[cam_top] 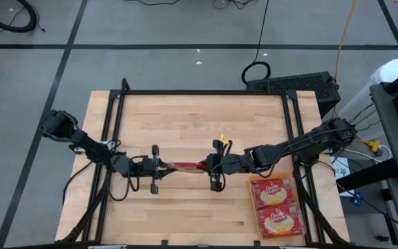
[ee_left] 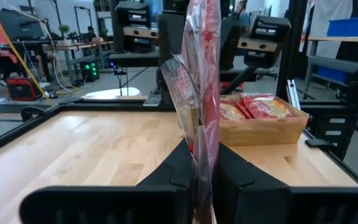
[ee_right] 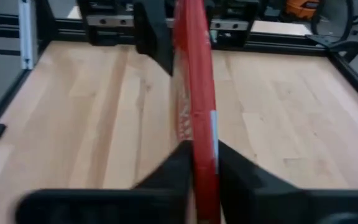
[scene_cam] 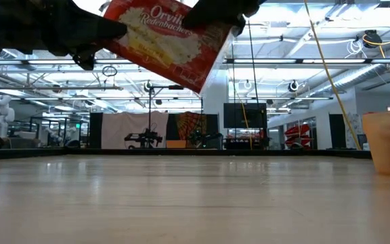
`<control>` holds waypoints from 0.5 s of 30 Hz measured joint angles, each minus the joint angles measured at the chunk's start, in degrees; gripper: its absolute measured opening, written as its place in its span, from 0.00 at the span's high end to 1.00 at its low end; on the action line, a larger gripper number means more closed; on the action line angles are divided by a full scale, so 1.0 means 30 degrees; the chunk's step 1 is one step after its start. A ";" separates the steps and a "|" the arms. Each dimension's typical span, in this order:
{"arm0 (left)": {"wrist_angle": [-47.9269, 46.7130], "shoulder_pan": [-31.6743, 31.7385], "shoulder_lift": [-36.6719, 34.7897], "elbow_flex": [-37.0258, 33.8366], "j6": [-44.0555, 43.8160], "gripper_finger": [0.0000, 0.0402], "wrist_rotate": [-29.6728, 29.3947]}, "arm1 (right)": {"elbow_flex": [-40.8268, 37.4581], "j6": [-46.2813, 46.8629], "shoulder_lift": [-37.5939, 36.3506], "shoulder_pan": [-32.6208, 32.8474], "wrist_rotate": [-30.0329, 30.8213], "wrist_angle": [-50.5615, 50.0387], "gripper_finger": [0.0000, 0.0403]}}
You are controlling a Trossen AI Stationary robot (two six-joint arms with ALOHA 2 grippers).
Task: Sort popcorn bags into baskets
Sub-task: Put the popcorn pack into the orange bin
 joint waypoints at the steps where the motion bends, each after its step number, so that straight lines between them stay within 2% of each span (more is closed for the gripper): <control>1: 0.0006 0.0002 0.0000 0.0000 -0.0006 0.91 0.0009 | 0.0000 0.0034 -0.0089 0.0007 -0.0144 -0.0096 0.90; 3: 0.0013 0.0002 0.0000 0.0000 -0.0198 0.91 0.0123 | 0.0000 0.0193 -0.0239 0.0020 -0.0514 -0.0207 0.97; 6: -0.0258 0.0009 -0.0029 0.0000 -0.0843 0.85 0.0112 | 0.0115 0.1567 -0.0832 0.0171 -0.0516 -0.1942 0.95; 11: -0.1918 -0.0055 -0.0022 -0.0007 -0.2364 0.61 0.0110 | 0.2327 0.4155 -0.1471 0.0454 -0.2103 -0.9605 0.98; 15: -0.2433 0.0023 -0.0022 -0.0015 -0.3548 0.42 -0.0029 | 0.4648 0.5612 -0.1462 0.0617 -0.5238 -1.4667 0.98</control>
